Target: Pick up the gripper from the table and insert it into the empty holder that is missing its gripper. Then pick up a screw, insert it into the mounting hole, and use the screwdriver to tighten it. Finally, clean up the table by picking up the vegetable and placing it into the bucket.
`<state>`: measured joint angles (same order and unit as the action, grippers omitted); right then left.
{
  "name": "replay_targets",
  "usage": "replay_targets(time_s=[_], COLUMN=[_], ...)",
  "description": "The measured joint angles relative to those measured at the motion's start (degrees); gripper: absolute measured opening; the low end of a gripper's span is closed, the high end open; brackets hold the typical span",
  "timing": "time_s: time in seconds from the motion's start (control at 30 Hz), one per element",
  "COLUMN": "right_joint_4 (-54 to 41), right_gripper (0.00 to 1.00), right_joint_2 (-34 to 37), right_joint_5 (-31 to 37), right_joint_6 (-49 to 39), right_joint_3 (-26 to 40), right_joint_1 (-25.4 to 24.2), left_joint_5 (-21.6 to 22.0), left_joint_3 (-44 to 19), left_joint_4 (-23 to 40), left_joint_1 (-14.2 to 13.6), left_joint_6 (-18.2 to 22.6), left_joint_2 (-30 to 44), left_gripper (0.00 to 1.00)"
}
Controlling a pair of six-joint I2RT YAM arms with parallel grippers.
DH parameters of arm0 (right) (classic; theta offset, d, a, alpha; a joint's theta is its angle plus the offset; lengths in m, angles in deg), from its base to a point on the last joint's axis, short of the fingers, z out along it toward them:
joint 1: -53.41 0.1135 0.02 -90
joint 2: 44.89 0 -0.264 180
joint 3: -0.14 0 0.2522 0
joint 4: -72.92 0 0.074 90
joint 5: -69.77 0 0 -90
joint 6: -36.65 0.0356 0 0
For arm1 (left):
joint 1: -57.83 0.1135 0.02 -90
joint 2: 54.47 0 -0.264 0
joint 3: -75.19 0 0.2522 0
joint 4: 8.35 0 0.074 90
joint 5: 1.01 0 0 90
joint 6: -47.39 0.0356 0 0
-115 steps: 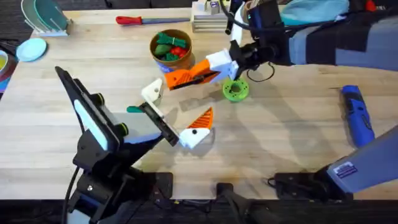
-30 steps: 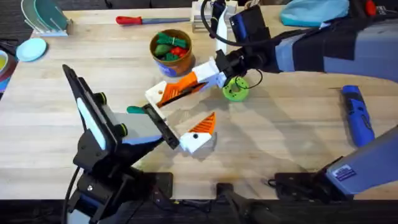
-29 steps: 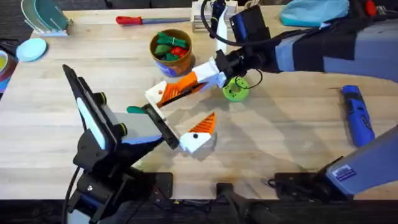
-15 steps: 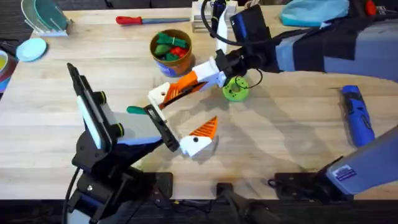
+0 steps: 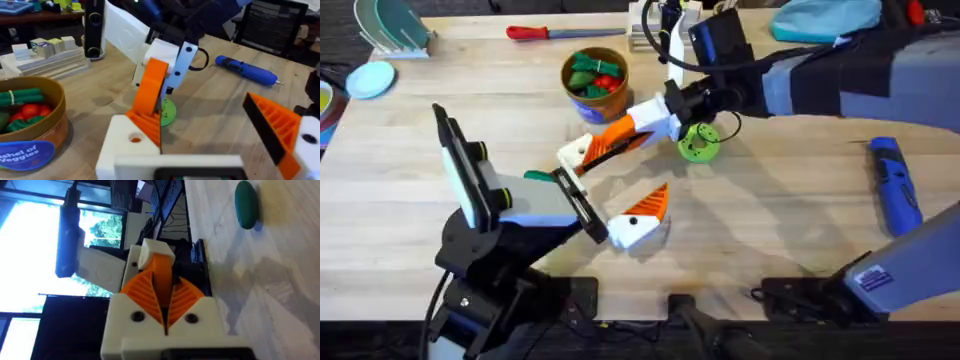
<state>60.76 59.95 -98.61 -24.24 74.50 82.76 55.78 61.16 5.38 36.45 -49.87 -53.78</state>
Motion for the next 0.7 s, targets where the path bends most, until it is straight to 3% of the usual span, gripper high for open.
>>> replay_targets(time_s=[0.37,0.7], right_joint_4=[0.13,0.09], right_gripper=[0.012,0.279], right_joint_2=[0.02,0.0], right_joint_5=[1.28,2.15], right_joint_6=[2.58,3.59], right_joint_3=[0.0,0.07], right_joint_1=[0.39,0.42], left_joint_5=[0.52,0.46], left_joint_3=[0.02,0.02], left_joint_4=[0.07,0.09], left_joint_1=[0.13,0.15], left_joint_6=[-1.87,-2.26], left_joint_2=[0.0,0.0], left_gripper=[0.992,0.993])
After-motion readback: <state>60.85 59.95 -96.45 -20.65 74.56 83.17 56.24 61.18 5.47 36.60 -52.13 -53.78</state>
